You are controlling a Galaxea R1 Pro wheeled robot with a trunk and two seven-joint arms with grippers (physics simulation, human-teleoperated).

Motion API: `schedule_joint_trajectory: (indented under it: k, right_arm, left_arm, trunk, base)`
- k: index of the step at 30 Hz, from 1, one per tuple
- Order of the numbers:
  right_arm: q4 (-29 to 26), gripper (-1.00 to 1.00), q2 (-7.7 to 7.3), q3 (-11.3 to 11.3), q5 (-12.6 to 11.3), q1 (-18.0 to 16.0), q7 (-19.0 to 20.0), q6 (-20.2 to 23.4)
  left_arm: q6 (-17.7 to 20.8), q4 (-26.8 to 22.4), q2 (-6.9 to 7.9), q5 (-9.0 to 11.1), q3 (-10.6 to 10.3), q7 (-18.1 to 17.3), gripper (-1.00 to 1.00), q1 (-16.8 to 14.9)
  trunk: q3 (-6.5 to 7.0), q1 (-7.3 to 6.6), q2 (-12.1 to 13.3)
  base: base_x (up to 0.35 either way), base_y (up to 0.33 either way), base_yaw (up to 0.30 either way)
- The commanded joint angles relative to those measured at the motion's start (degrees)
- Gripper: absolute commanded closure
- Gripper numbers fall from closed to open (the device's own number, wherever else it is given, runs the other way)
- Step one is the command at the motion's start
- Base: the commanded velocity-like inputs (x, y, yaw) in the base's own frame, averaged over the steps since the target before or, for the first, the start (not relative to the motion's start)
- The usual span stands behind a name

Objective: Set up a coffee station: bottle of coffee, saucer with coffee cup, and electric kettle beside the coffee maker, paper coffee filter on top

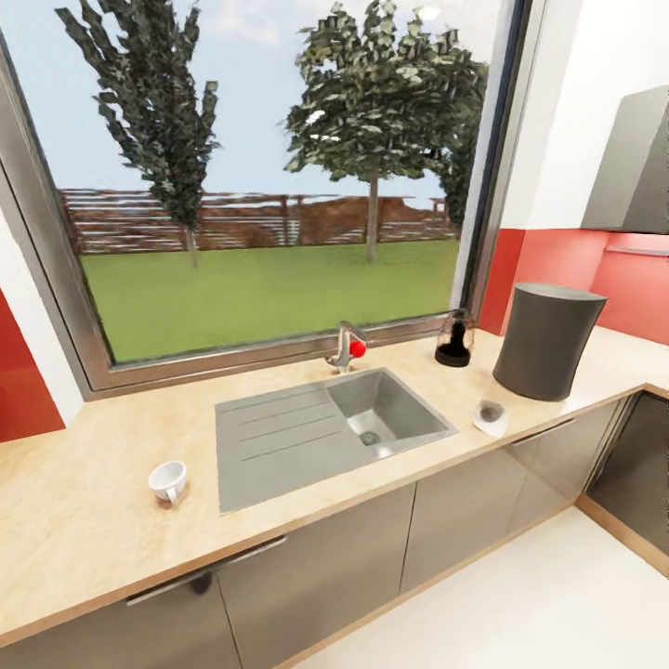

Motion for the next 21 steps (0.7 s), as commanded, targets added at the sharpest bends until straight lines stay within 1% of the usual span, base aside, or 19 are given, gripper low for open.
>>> schedule_joint_trajectory:
  k: [1,11,14,21]
  right_arm:
    - [0.2,1.0,-0.04,-0.5,0.22,-0.07,0.19,-0.27]
    - [0.2,1.0,-0.04,-0.5,0.22,-0.07,0.19,-0.27]
    - [0.2,1.0,-0.04,-0.5,0.22,-0.07,0.19,-0.27]
    - [0.2,1.0,-0.04,-0.5,0.22,-0.07,0.19,-0.24]
  left_arm:
    - [-0.02,-0.11,-0.05,0.58,0.02,-0.24,-1.0,0.05]
    - [-0.02,-0.11,-0.2,0.57,0.02,-0.24,-1.0,0.05]
    - [-0.02,-0.11,-0.2,0.56,0.02,-0.24,-1.0,0.05]
    - [-0.02,-0.11,-0.21,0.56,0.02,-0.24,-1.0,0.05]
  trunk:
    - [-0.03,0.04,-0.05]
    - [-0.03,0.04,-0.05]
    - [-0.03,0.04,-0.05]
    - [-0.03,0.04,-0.05]
  base:
    - [0.153,-0.302,0.0]
    - [0.147,-0.304,0.008]
    - [0.144,-0.304,0.171]
    - [0.142,-0.304,0.243]
